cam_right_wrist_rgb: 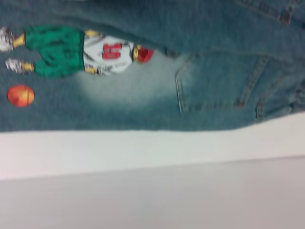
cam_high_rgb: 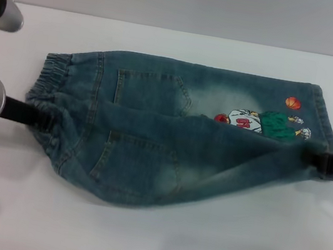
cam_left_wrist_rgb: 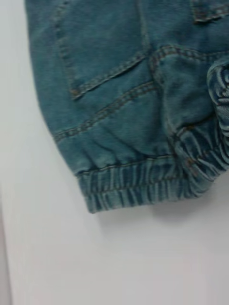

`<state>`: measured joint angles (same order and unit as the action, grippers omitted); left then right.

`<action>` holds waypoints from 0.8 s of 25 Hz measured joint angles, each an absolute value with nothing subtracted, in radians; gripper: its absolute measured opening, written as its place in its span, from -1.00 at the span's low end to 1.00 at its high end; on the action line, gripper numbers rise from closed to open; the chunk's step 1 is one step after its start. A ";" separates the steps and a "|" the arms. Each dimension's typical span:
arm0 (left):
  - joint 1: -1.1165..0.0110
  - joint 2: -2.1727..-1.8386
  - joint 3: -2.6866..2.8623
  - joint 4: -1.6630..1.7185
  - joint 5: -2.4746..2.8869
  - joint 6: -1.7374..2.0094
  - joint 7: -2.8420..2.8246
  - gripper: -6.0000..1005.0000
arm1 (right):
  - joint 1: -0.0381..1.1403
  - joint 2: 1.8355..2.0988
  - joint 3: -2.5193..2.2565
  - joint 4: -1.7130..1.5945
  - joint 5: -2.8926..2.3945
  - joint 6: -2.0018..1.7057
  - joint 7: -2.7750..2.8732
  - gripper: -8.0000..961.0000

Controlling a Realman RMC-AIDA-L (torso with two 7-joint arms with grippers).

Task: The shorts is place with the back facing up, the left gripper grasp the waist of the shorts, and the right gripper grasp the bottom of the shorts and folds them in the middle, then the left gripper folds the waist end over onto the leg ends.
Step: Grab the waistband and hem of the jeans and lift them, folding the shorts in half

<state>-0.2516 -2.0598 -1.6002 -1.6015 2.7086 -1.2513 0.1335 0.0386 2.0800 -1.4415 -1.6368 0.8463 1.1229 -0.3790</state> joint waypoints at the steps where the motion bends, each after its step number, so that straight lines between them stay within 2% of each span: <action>1: -0.250 -2.060 -1.605 -1.602 2.700 -1.236 0.134 -0.76 | 0.038 2.080 -1.442 -1.629 0.858 1.104 -0.390 -0.85; 20: -0.246 -2.057 -1.678 -1.549 2.571 -0.963 0.159 -0.73 | 0.024 2.078 -1.437 -1.558 0.907 0.759 -0.469 -0.82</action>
<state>-0.2465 -2.0570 -1.6784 -1.5492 2.5709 -0.9626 0.1593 0.0241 2.0784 -1.4372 -1.5579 0.9065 0.7585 -0.4687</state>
